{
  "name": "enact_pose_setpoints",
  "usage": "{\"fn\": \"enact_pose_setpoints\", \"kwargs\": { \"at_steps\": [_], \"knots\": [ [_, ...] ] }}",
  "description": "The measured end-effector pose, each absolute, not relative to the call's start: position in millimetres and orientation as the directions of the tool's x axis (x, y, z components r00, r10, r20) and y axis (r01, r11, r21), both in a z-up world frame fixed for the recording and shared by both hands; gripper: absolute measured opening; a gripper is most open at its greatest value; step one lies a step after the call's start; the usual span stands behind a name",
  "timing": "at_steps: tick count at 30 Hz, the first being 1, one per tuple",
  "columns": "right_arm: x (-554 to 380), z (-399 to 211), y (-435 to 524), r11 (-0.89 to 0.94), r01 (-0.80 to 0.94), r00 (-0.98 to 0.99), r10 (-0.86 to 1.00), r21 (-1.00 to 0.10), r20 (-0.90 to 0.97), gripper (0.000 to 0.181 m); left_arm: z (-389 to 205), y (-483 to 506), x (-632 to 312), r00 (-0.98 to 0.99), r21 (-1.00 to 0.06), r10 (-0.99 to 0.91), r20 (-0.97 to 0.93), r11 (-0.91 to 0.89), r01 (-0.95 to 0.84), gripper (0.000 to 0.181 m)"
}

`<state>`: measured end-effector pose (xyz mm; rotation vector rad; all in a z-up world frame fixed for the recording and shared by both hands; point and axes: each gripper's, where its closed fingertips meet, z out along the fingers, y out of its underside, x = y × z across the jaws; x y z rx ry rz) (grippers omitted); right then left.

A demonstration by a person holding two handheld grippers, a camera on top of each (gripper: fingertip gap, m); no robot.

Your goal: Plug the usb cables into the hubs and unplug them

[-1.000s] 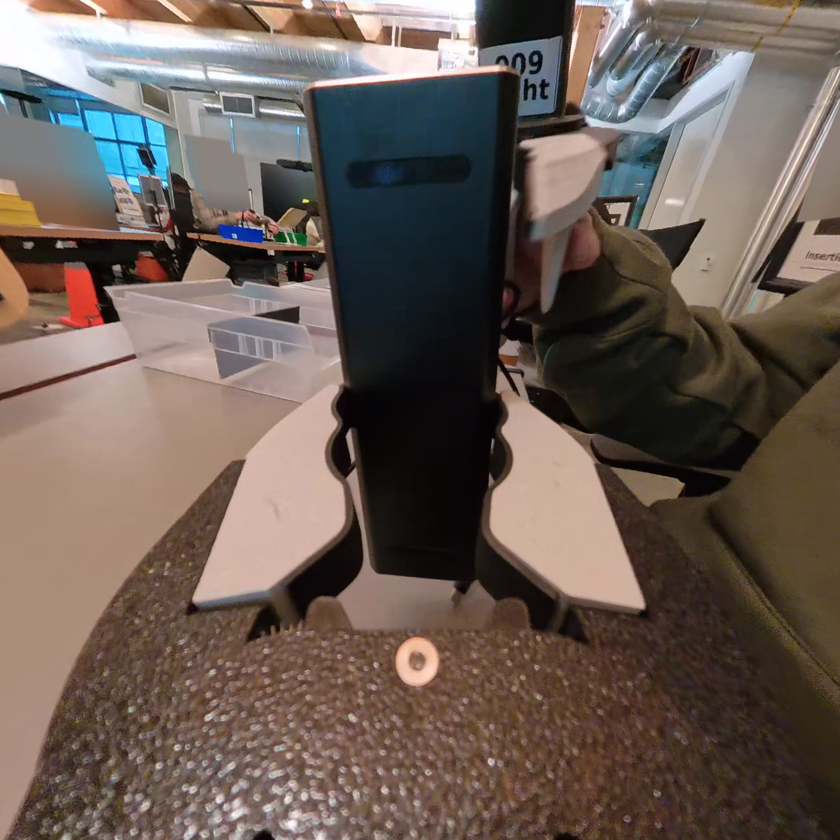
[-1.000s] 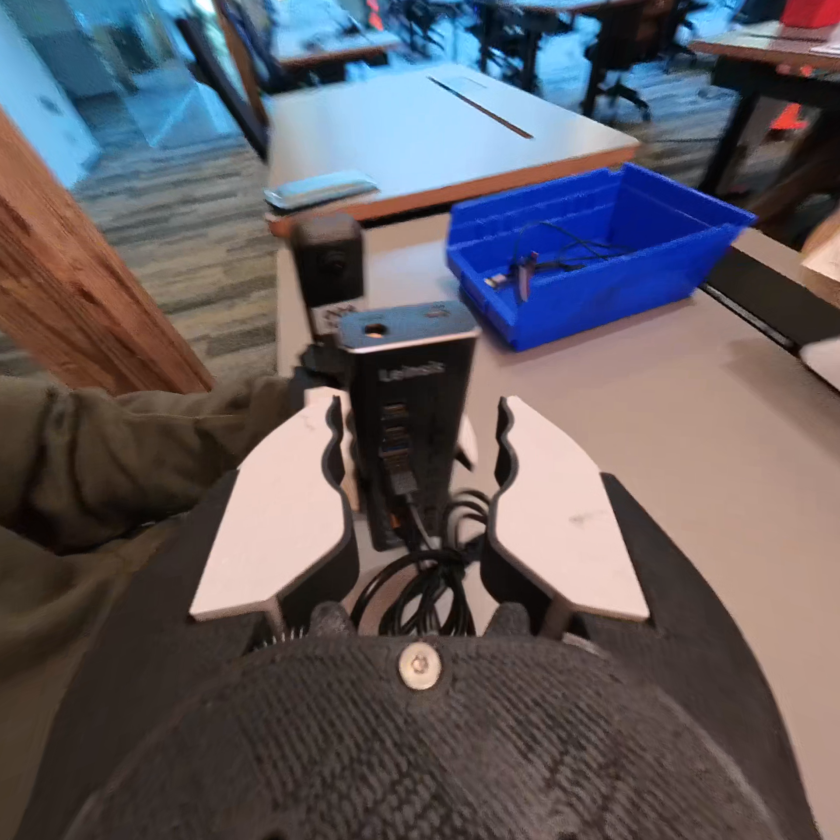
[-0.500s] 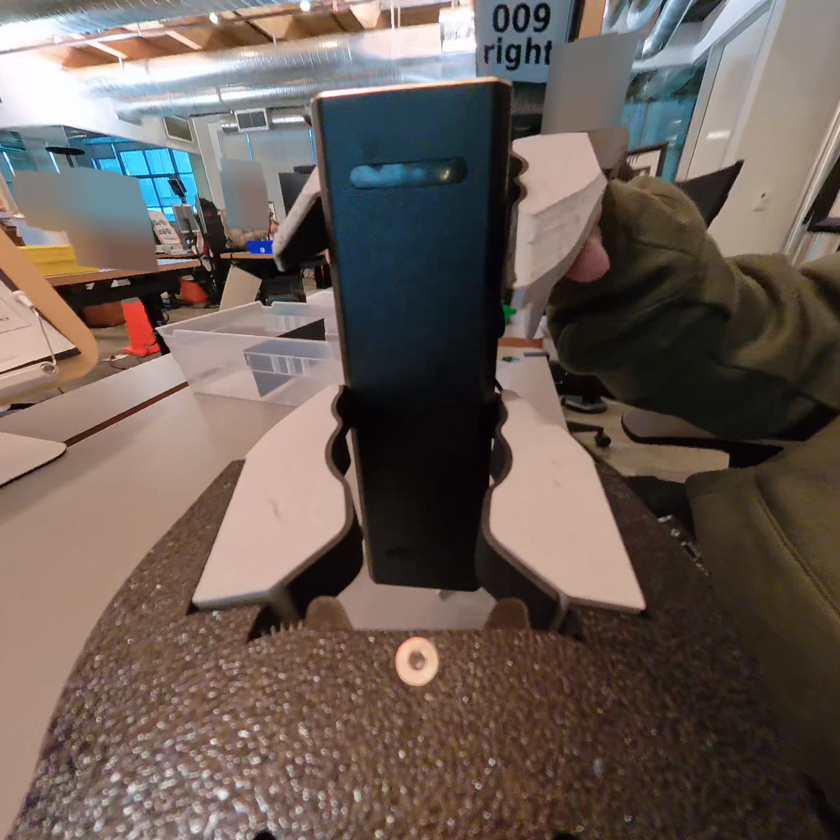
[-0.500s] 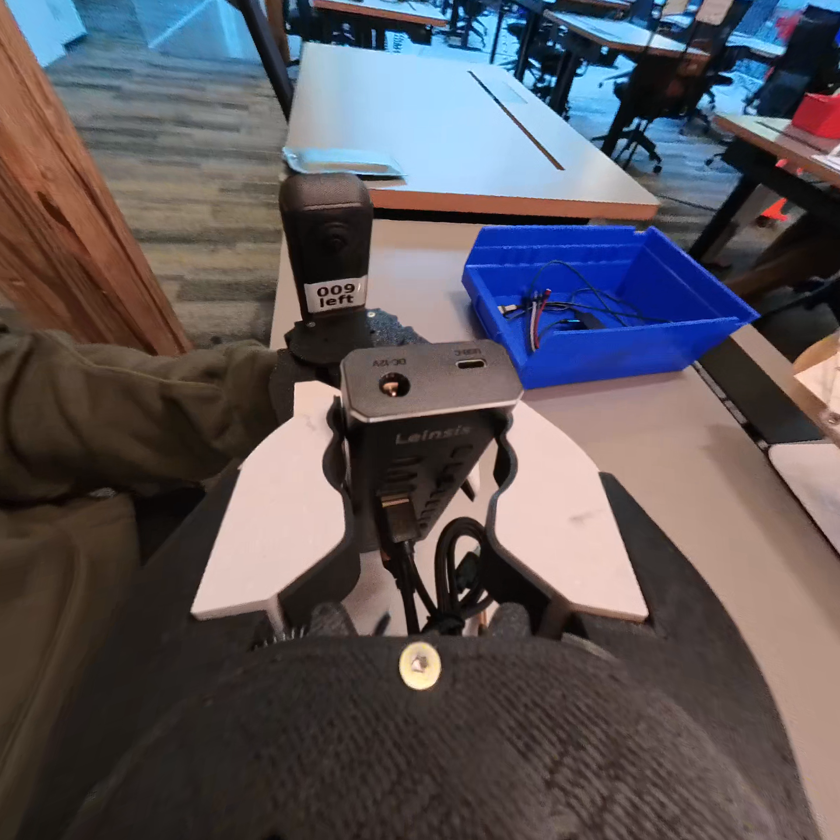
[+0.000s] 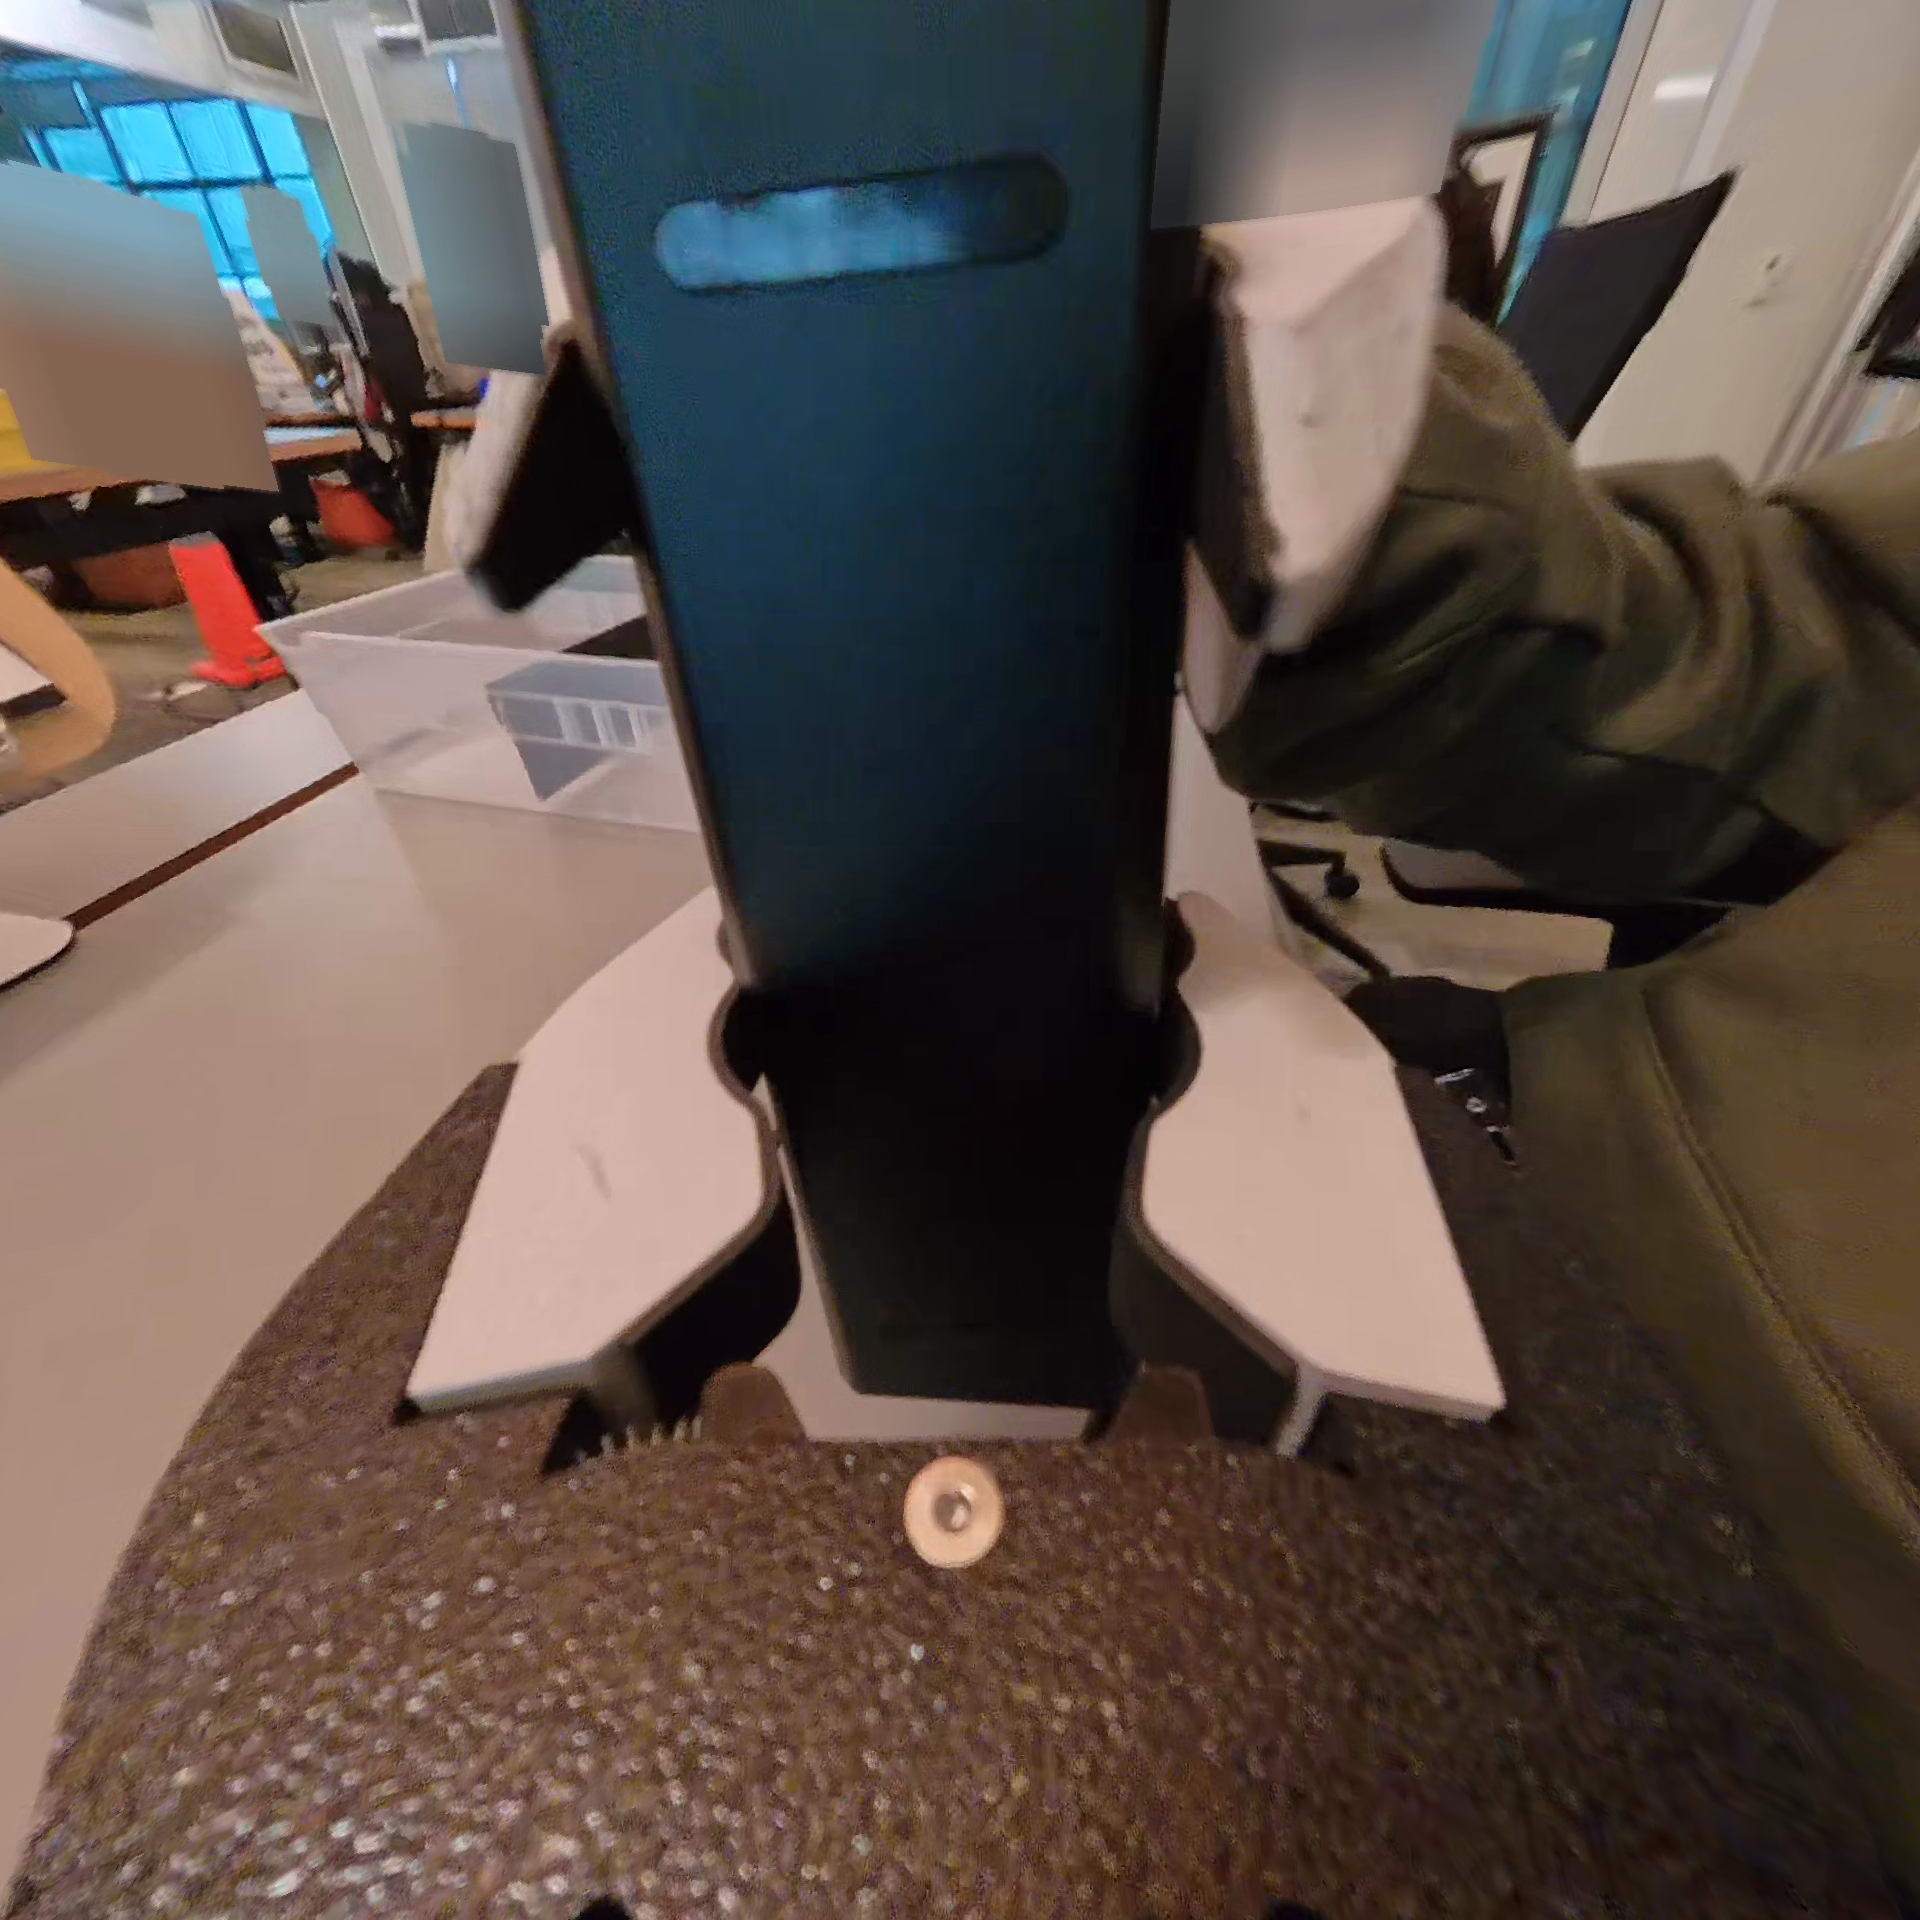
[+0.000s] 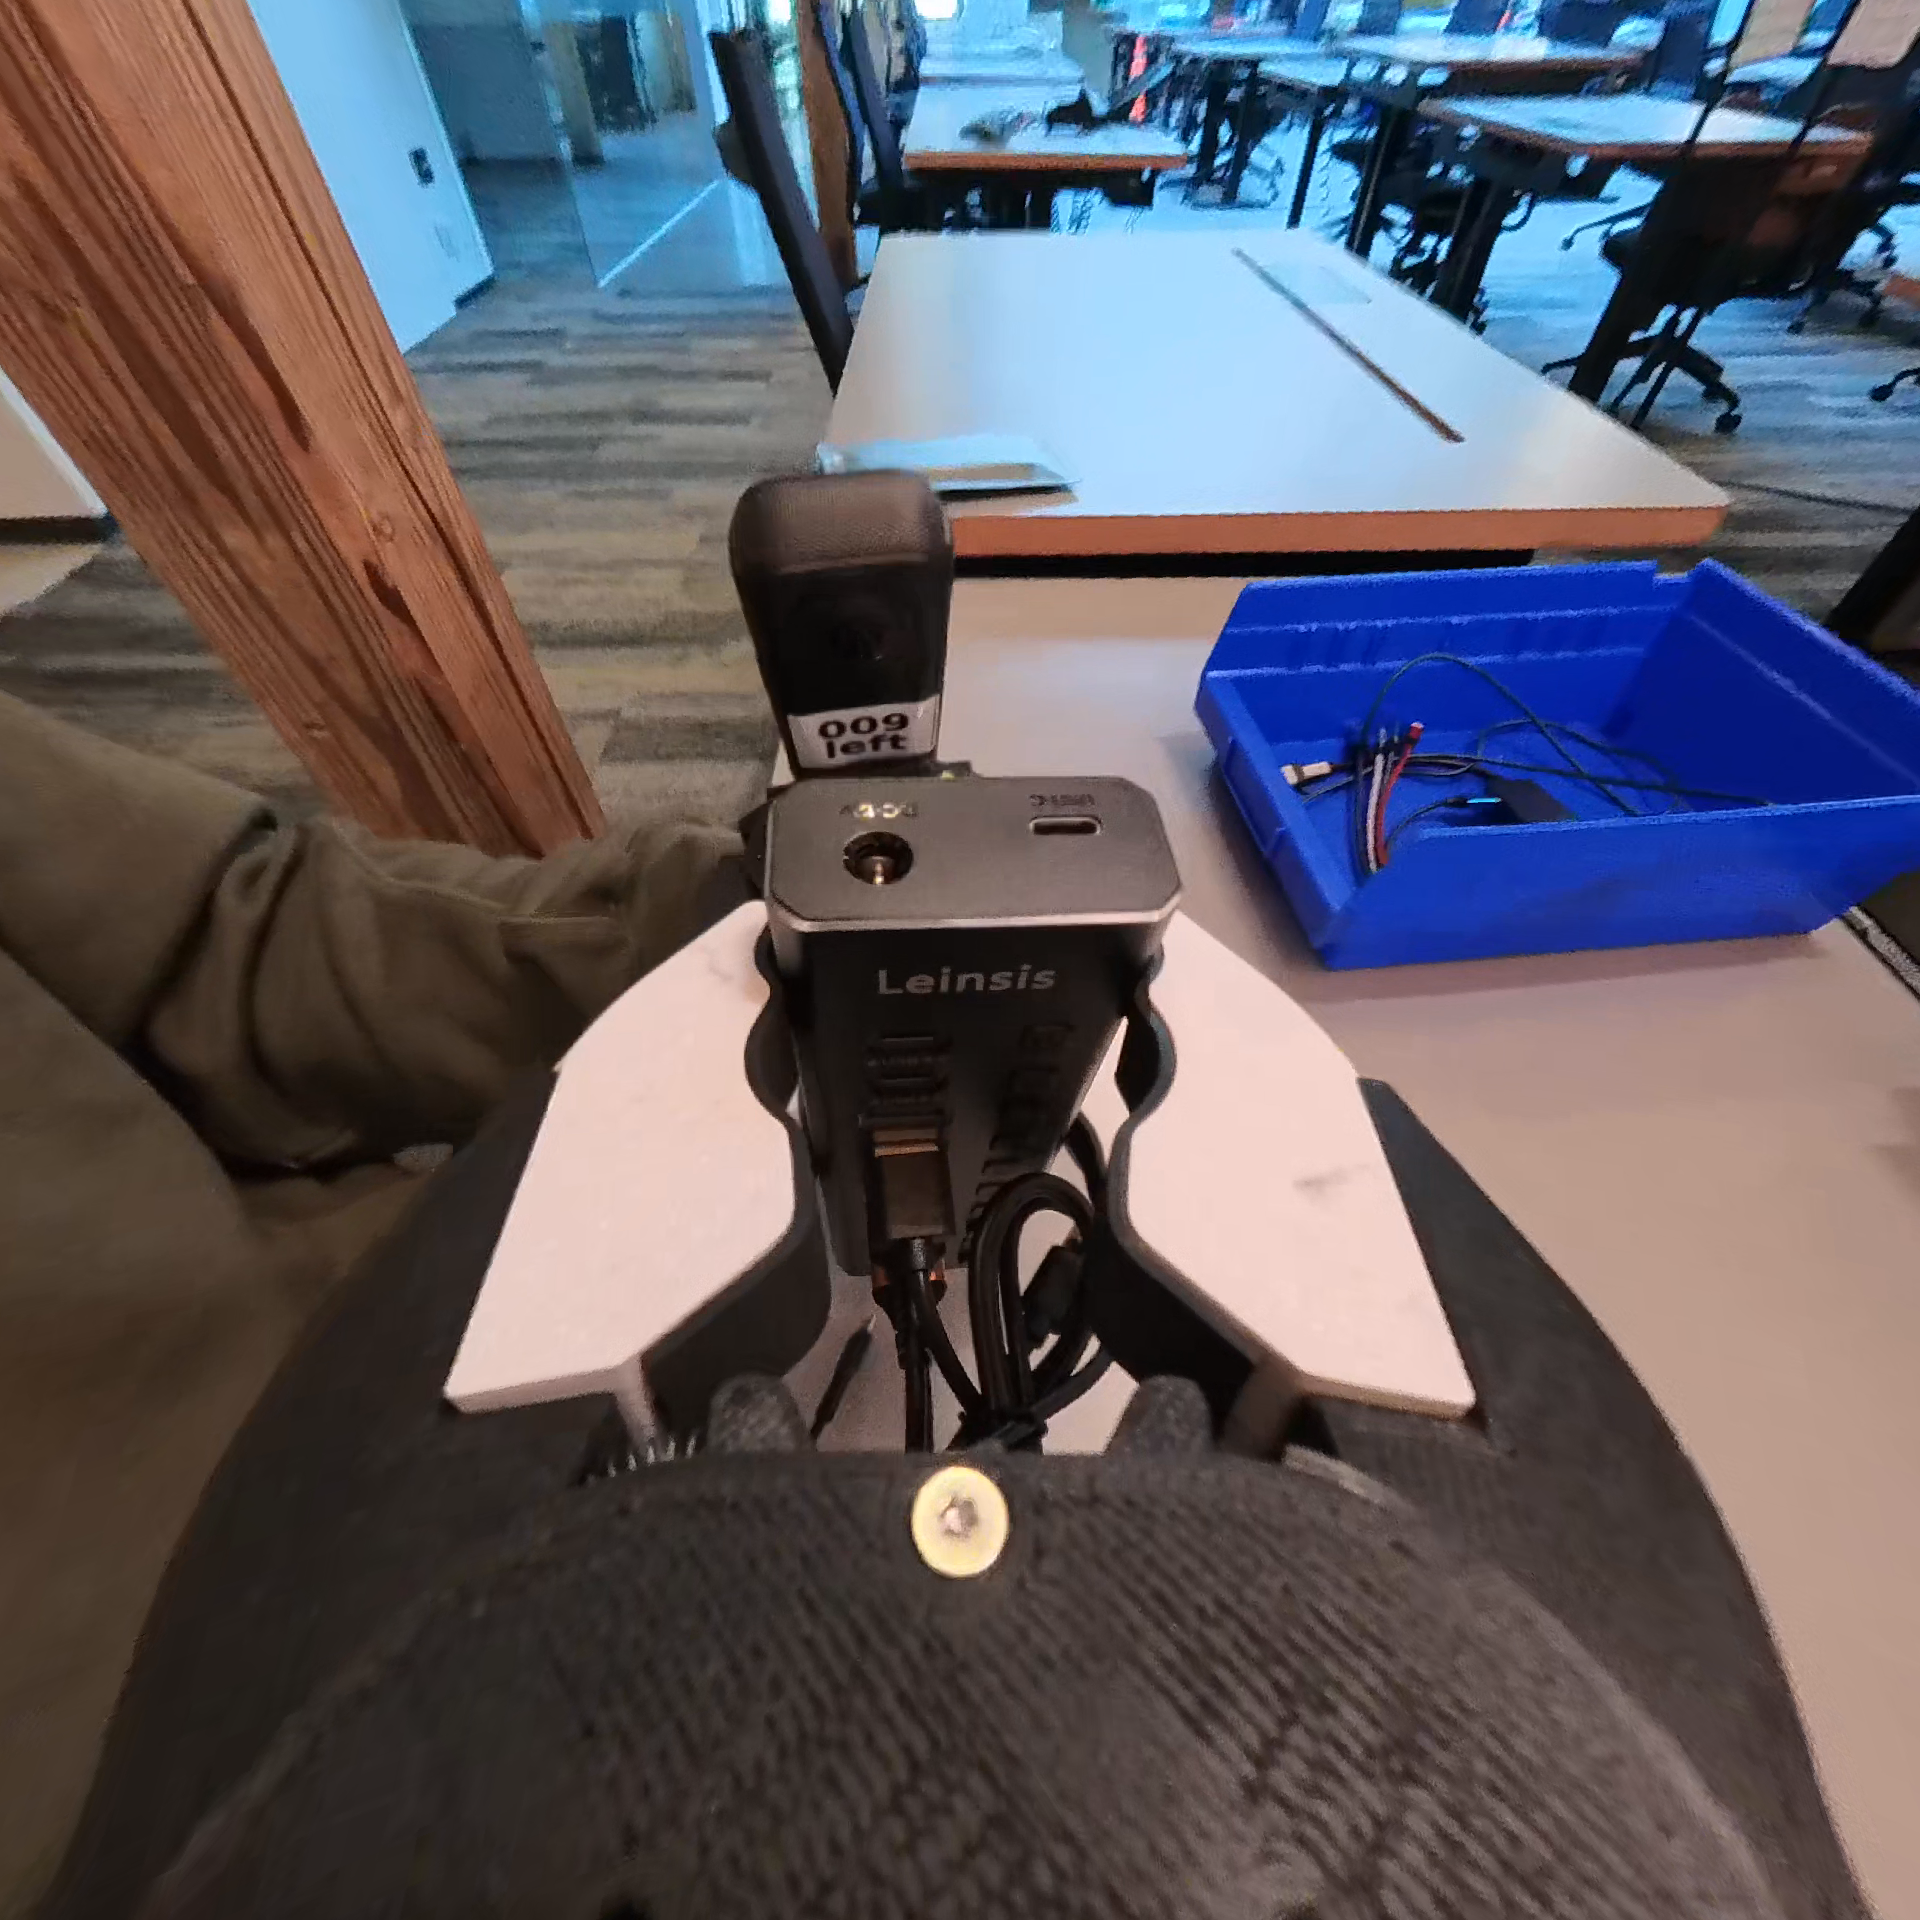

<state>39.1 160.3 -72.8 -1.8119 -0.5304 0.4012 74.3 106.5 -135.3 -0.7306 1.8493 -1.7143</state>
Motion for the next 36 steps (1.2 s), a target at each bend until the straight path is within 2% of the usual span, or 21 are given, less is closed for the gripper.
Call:
{"fn": "enact_pose_setpoints", "kwargs": {
  "at_steps": [3, 11, 15, 19, 22, 27, 32, 36],
  "knots": [
    [38.6, -86.2, 162.3, -0.301, 0.223, 0.840, 0.543, -0.927, 0.026, 0.061, -148.8, 104.6, 79.9, -0.714, -0.990, -0.699, -0.022, 0.115, -0.083, 0.072],
    [46.6, -92.8, 164.0, -0.333, 0.214, 0.836, 0.549, -0.919, -0.005, 0.061, -158.2, 103.7, 87.0, -0.710, -0.981, -0.703, 0.036, 0.110, -0.158, 0.072],
    [56.8, -91.2, 164.2, -0.335, 0.176, 0.858, 0.513, -0.925, -0.022, 0.062, -153.1, 104.0, 92.8, -0.709, -0.994, -0.700, 0.084, -0.008, -0.110, 0.072],
    [70.0, -71.6, 148.6, -0.262, 0.083, 0.882, 0.468, -0.962, -0.051, 0.060, -154.3, 108.2, 96.0, -0.705, -0.991, -0.697, 0.134, -0.078, -0.112, 0.072],
    [84.0, -83.7, 132.9, -0.318, 0.137, 0.919, 0.394, -0.938, 0.001, 0.059, -150.7, 115.4, 95.9, -0.708, -0.982, -0.682, 0.184, -0.159, -0.102, 0.072],
    [71.9, -94.6, 114.1, -0.341, 0.288, 0.905, 0.402, -0.895, 0.139, 0.045, -149.8, 122.3, 92.5, -0.708, -0.989, -0.694, 0.134, -0.140, -0.050, 0.072],
    [67.2, -112.2, 122.6, -0.407, 0.310, 0.885, 0.453, -0.859, 0.105, 0.034, -152.5, 119.3, 90.1, -0.714, -0.996, -0.697, 0.069, -0.095, -0.003, 0.071],
    [57.8, -108.4, 119.1, -0.430, 0.306, 0.861, 0.506, -0.849, 0.054, 0.033, -160.5, 120.0, 91.4, -0.700, -0.999, -0.714, 0.024, -0.035, 0.002, 0.074]
  ]
}}
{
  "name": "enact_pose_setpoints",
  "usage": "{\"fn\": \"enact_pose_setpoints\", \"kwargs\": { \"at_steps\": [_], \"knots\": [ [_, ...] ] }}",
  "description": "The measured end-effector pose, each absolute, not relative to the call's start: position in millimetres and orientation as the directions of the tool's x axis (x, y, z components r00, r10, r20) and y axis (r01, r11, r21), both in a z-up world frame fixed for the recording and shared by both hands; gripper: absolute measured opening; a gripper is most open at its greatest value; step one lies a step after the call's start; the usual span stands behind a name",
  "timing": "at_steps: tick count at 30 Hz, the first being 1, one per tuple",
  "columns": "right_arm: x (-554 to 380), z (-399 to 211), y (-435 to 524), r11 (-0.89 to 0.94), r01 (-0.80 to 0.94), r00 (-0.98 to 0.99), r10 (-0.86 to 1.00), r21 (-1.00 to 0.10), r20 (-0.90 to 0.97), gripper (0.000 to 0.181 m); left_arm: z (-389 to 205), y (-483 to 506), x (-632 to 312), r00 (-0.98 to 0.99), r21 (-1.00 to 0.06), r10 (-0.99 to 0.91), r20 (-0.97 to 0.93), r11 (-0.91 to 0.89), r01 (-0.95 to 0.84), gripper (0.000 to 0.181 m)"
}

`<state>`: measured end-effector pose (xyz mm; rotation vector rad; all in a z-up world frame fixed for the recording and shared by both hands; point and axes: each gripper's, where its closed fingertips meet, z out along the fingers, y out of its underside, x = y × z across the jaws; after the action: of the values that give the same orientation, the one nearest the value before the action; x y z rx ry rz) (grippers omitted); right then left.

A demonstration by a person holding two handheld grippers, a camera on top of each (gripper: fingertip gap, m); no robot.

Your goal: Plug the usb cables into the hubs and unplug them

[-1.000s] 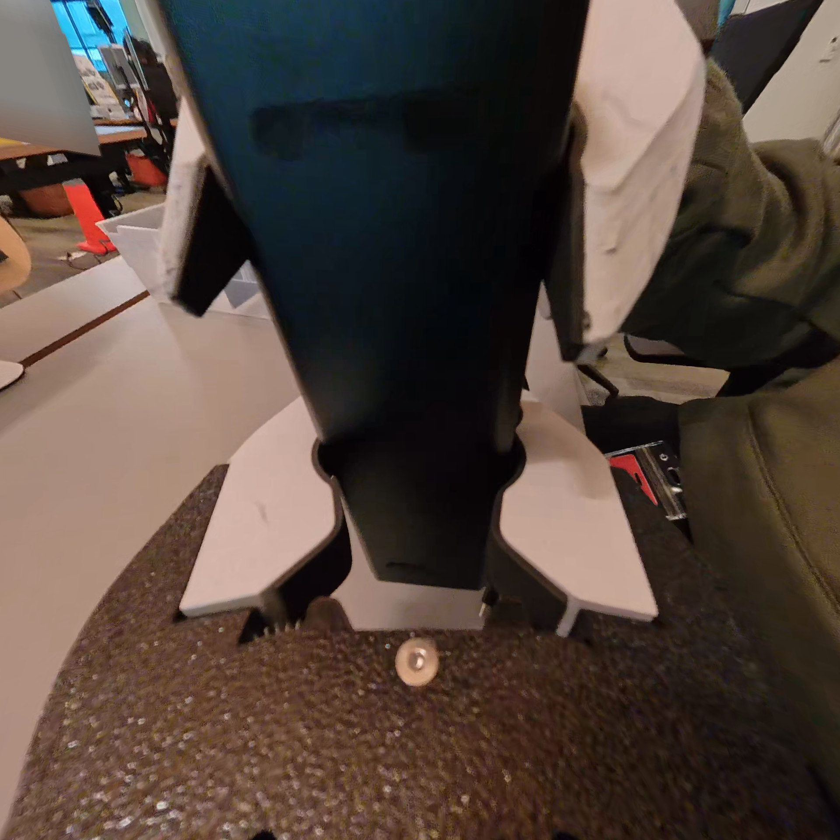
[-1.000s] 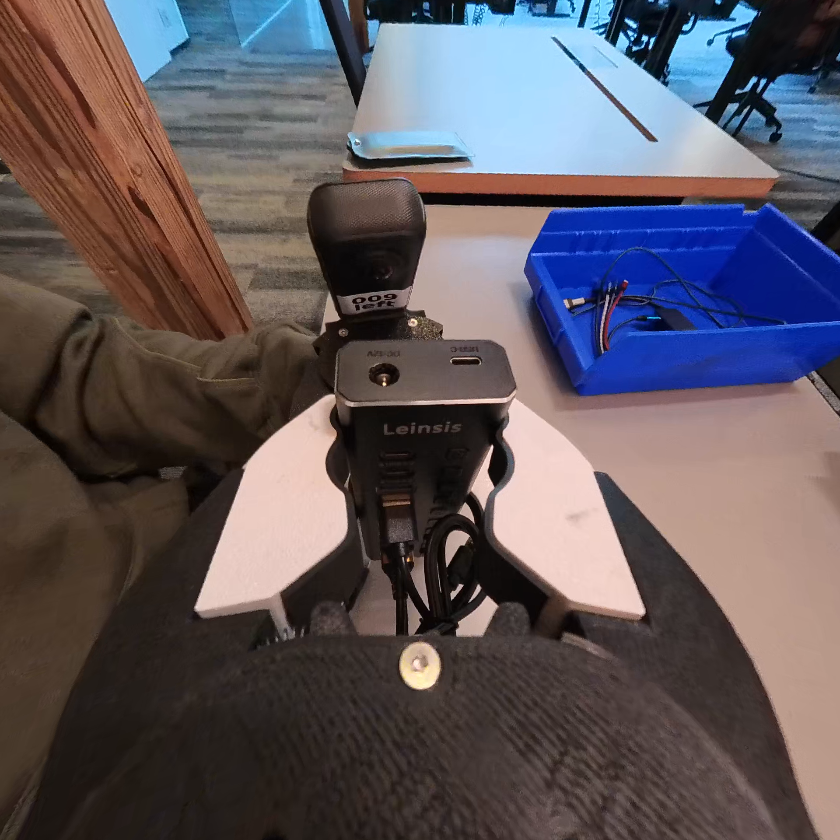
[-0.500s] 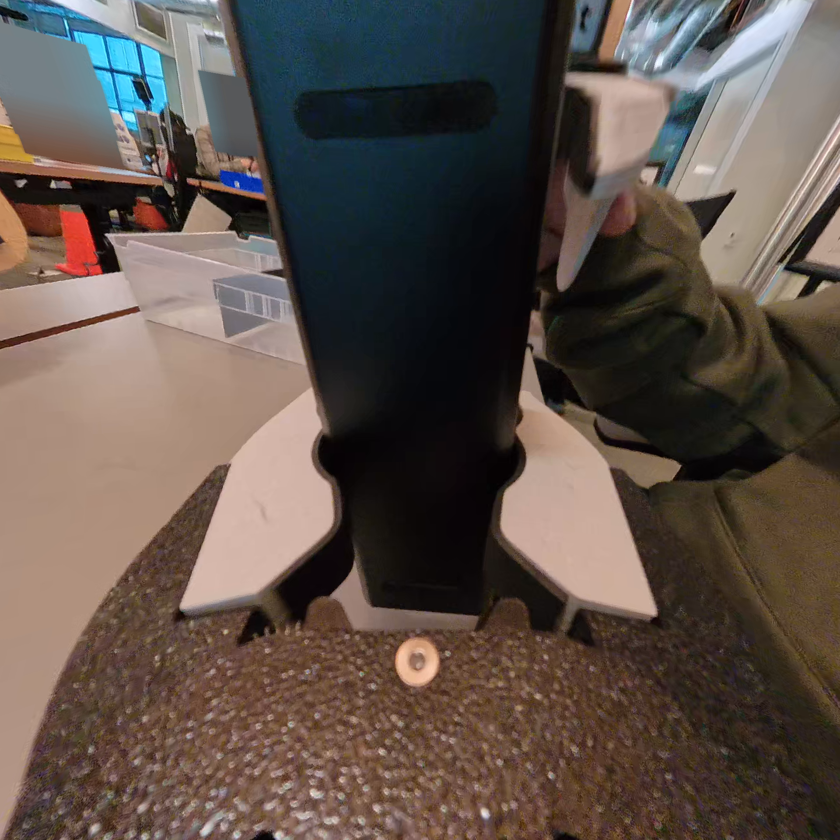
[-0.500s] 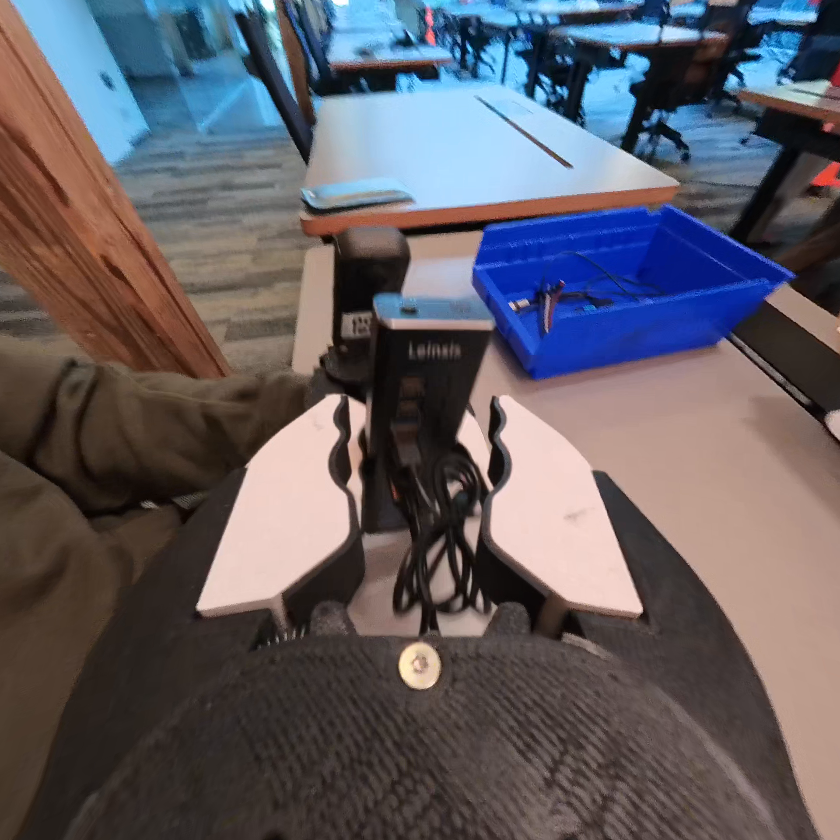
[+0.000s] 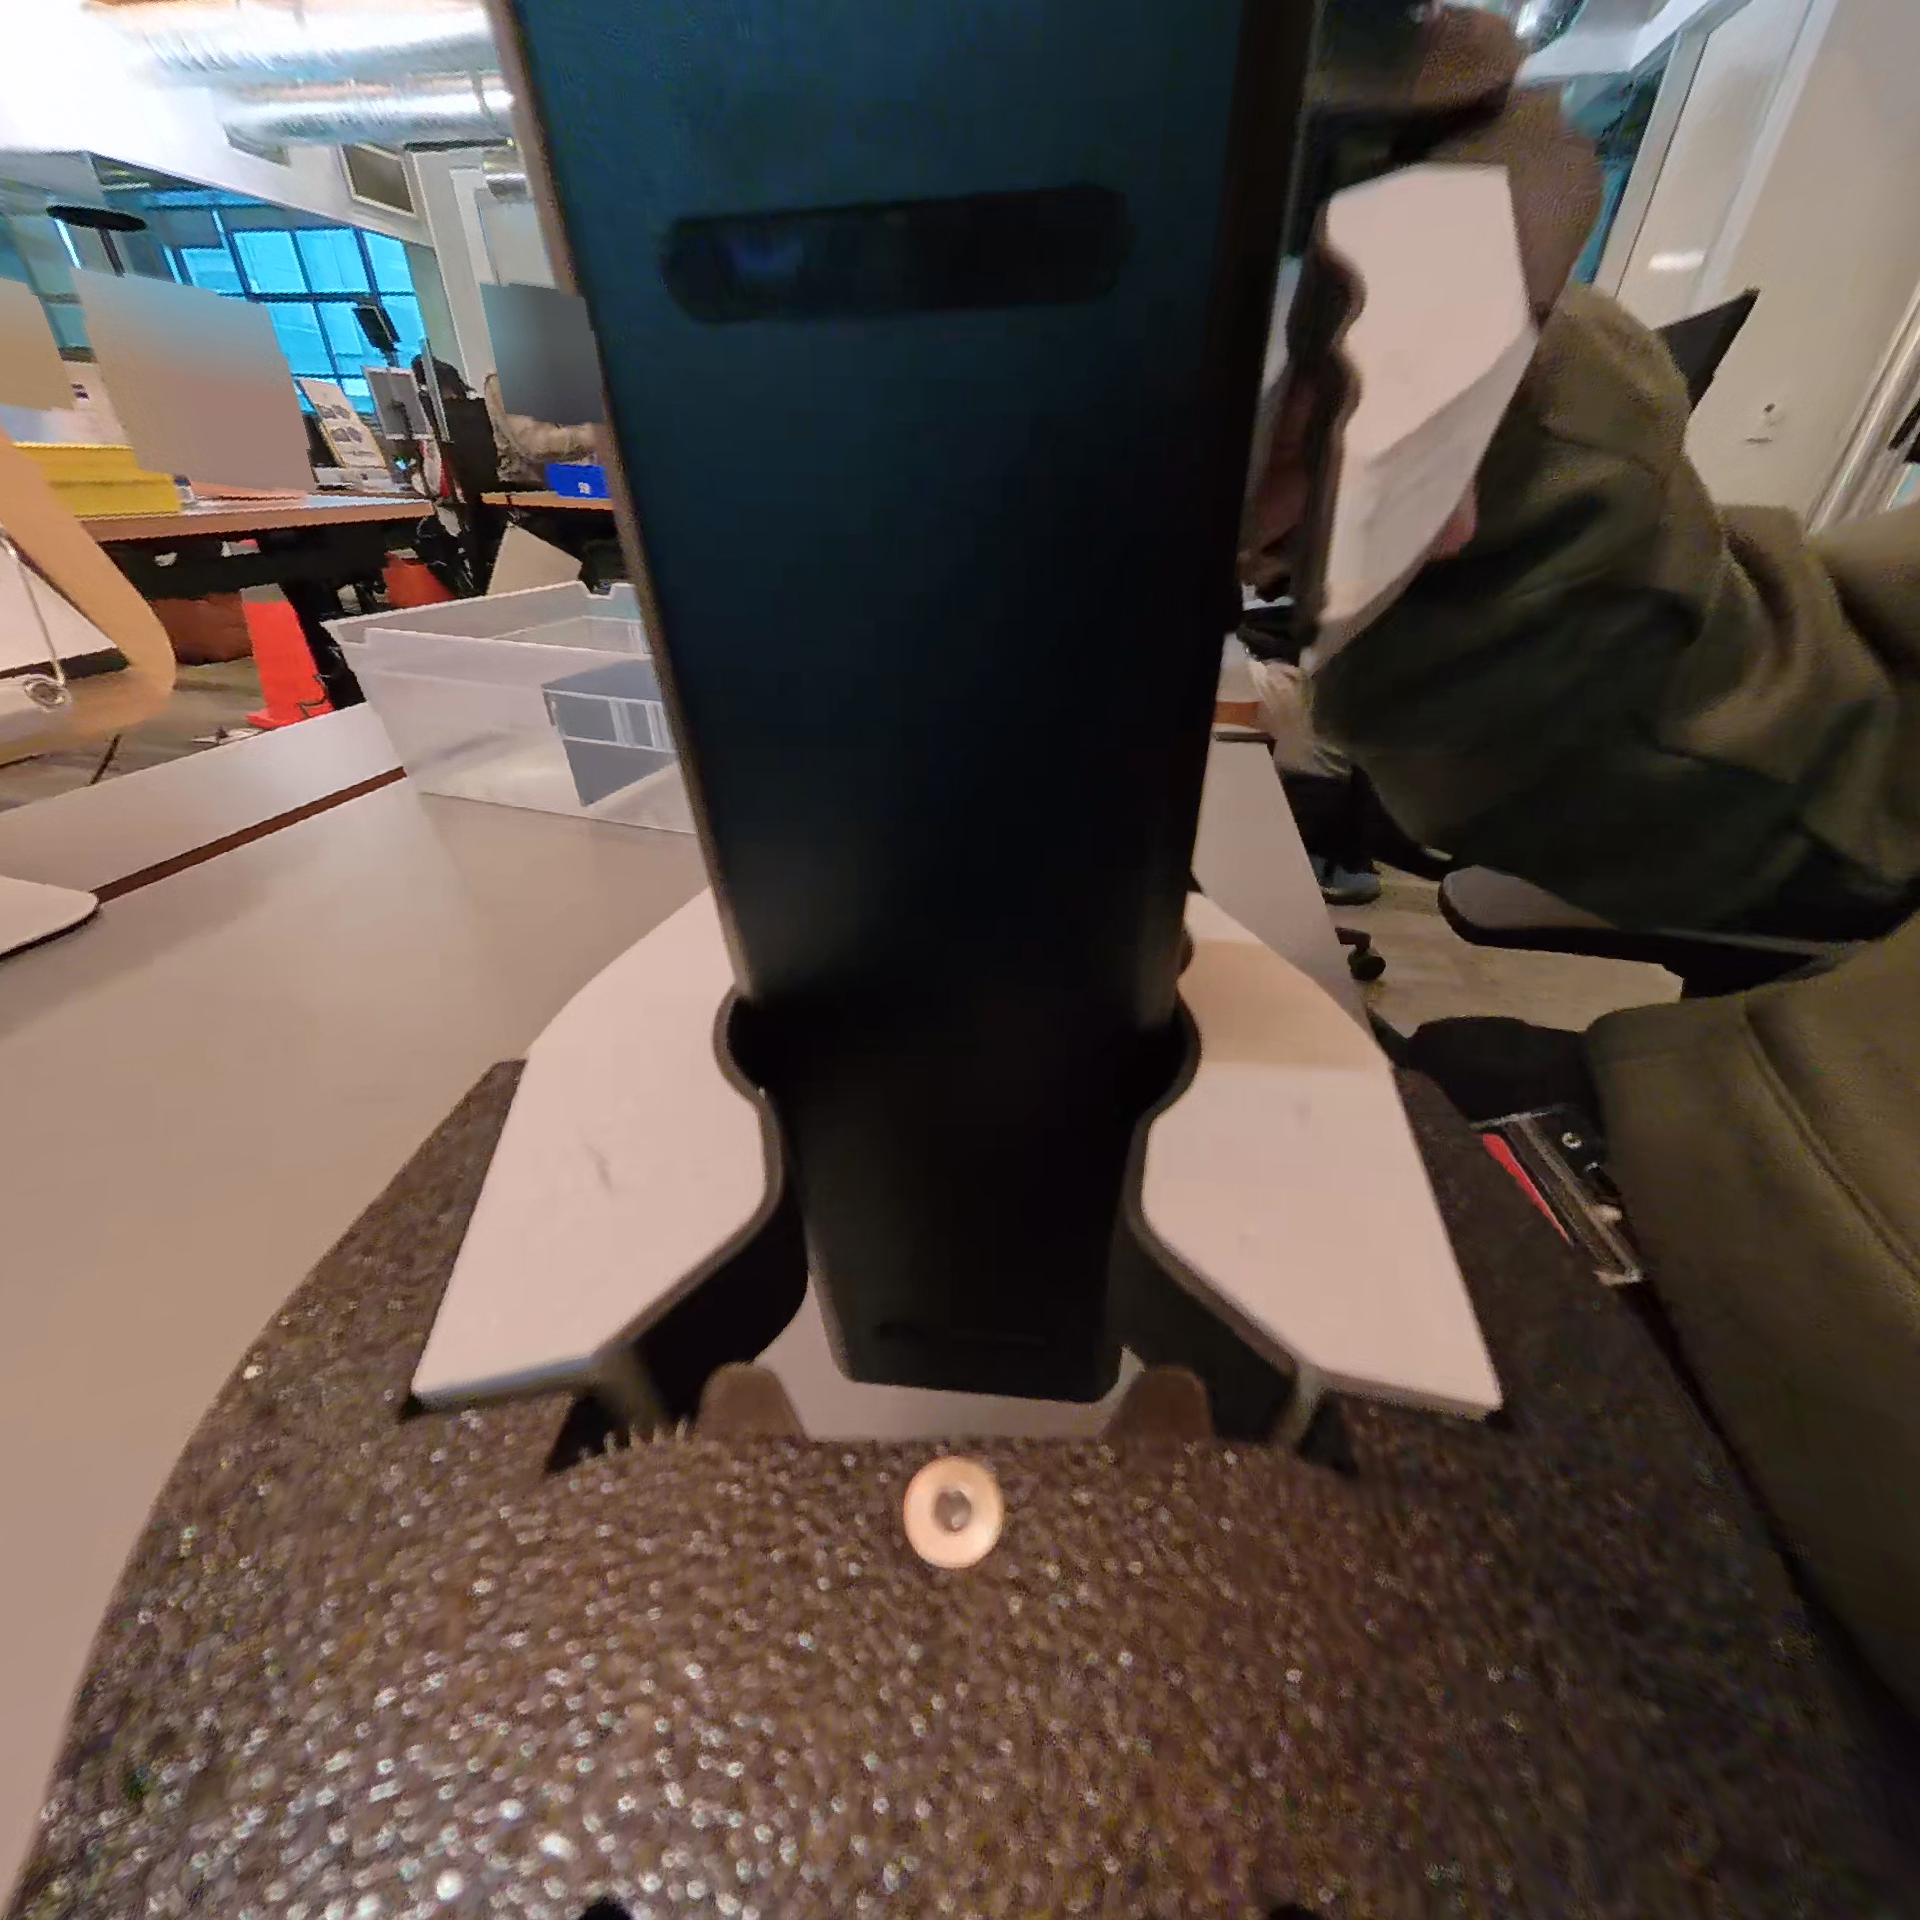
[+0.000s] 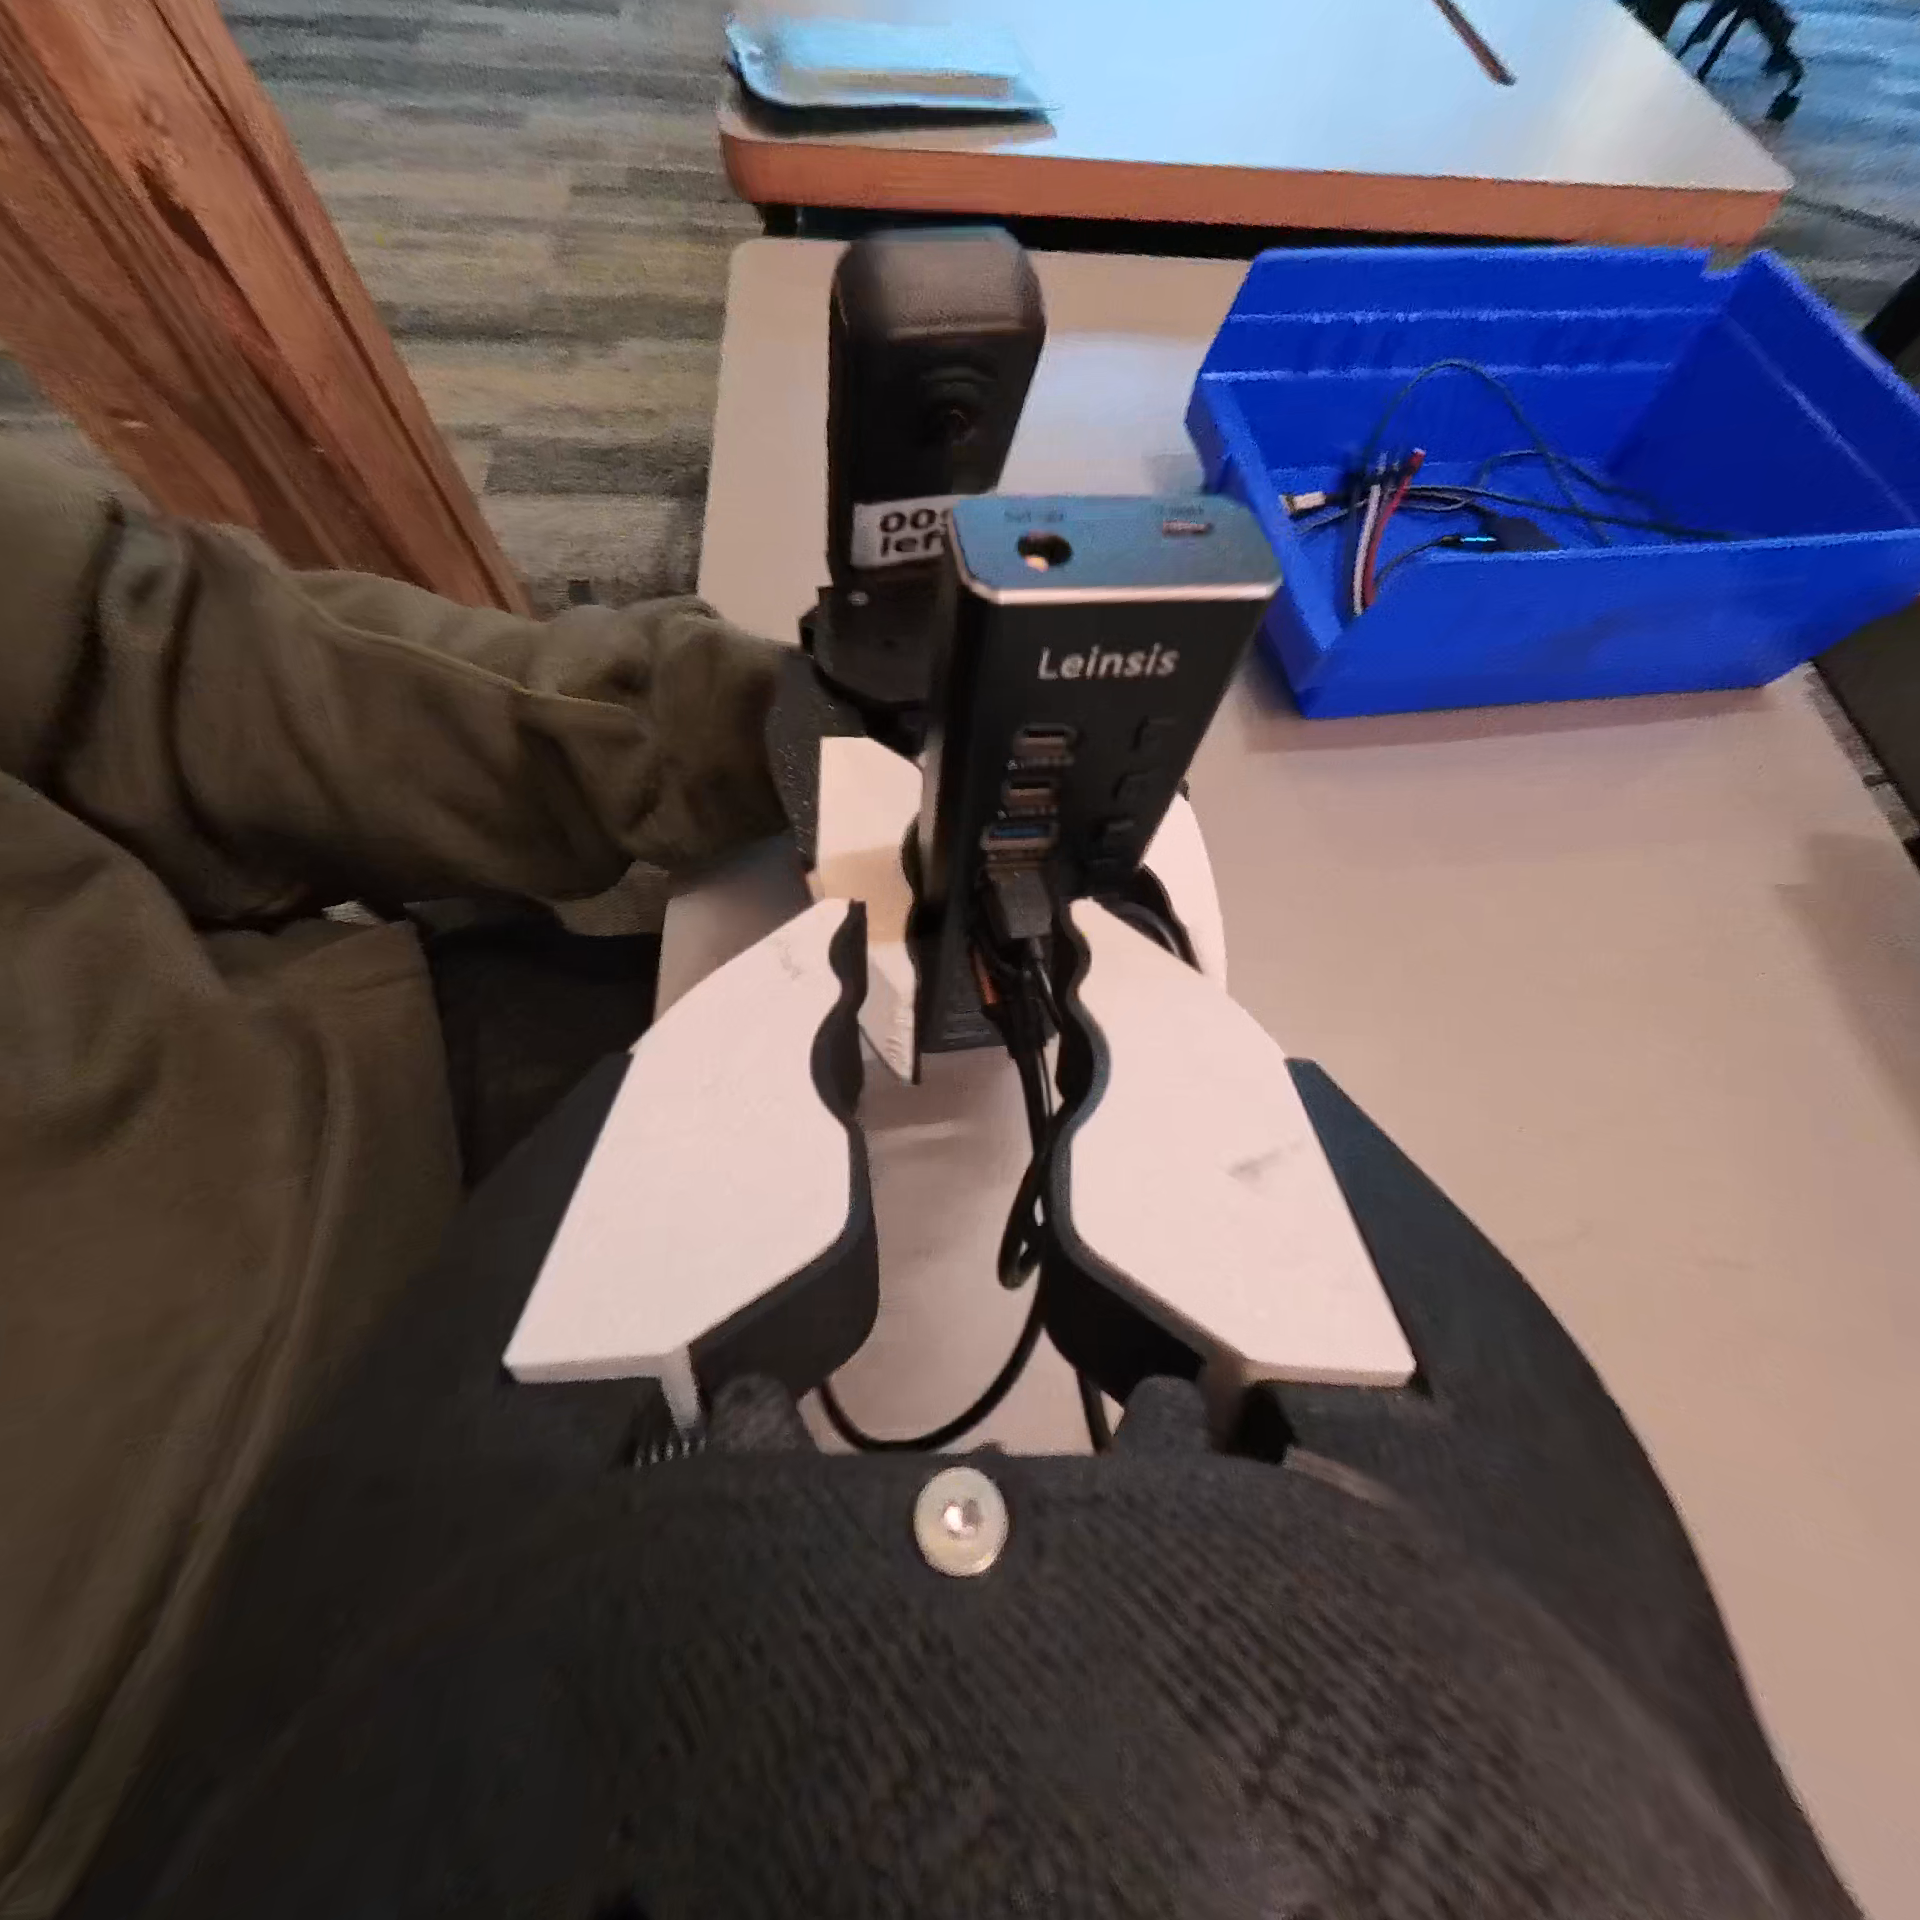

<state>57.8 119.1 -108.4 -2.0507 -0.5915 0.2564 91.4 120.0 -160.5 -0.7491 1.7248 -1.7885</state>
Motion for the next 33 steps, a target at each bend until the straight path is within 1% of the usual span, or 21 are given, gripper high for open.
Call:
{"fn": "enact_pose_setpoints", "kwargs": {
  "at_steps": [4, 6, 8, 10, 11, 21, 24, 27, 33],
  "knots": [
    [58.4, -110.0, 124.3, -0.502, 0.271, 0.863, 0.505, -0.821, -0.024, 0.022, -164.4, 114.4, 91.3, -0.712, -1.000, -0.703, -0.005, -0.014, 0.020, 0.074],
    [64.6, -125.4, 126.5, -0.572, 0.297, 0.858, 0.511, -0.765, -0.049, 0.022, -167.1, 111.4, 91.8, -0.717, -1.000, -0.697, -0.010, -0.008, 0.022, 0.074],
    [63.2, -135.5, 127.7, -0.597, 0.323, 0.841, 0.537, -0.734, -0.066, 0.024, -170.9, 109.6, 92.4, -0.719, -1.000, -0.695, -0.015, 0.004, 0.017, 0.074],
    [62.3, -141.0, 128.4, -0.612, 0.343, 0.833, 0.549, -0.712, -0.070, 0.015, -172.0, 108.7, 92.2, -0.723, -1.000, -0.690, -0.015, 0.002, 0.018, 0.074],
    [62.4, -141.4, 129.2, -0.613, 0.346, 0.832, 0.550, -0.710, -0.070, 0.014, -172.3, 109.0, 92.1, -0.722, -1.000, -0.691, -0.016, 0.004, 0.019, 0.074],
    [64.4, -149.5, 127.2, -0.655, 0.380, 0.828, 0.556, -0.653, -0.075, 0.015, -176.0, 109.5, 93.9, -0.713, -0.999, -0.700, -0.031, 0.027, 0.017, 0.074],
    [64.9, -151.8, 124.6, -0.657, 0.427, 0.809, 0.585, -0.621, -0.063, 0.014, -178.6, 107.4, 94.1, -0.715, -0.999, -0.698, -0.043, 0.051, 0.011, 0.074],
    [67.8, -152.2, 124.6, -0.651, 0.476, 0.803, 0.596, -0.592, -0.010, 0.014, -182.1, 105.8, 95.7, -0.718, -0.998, -0.696, -0.004, 0.049, -0.042, 0.074],
    [68.0, -147.2, 120.9, -0.639, 0.523, 0.782, 0.623, -0.564, 0.018, 0.015, -177.8, 105.6, 97.6, -0.682, -0.991, -0.728, -0.065, 0.126, -0.040, 0.074]
  ]
}}
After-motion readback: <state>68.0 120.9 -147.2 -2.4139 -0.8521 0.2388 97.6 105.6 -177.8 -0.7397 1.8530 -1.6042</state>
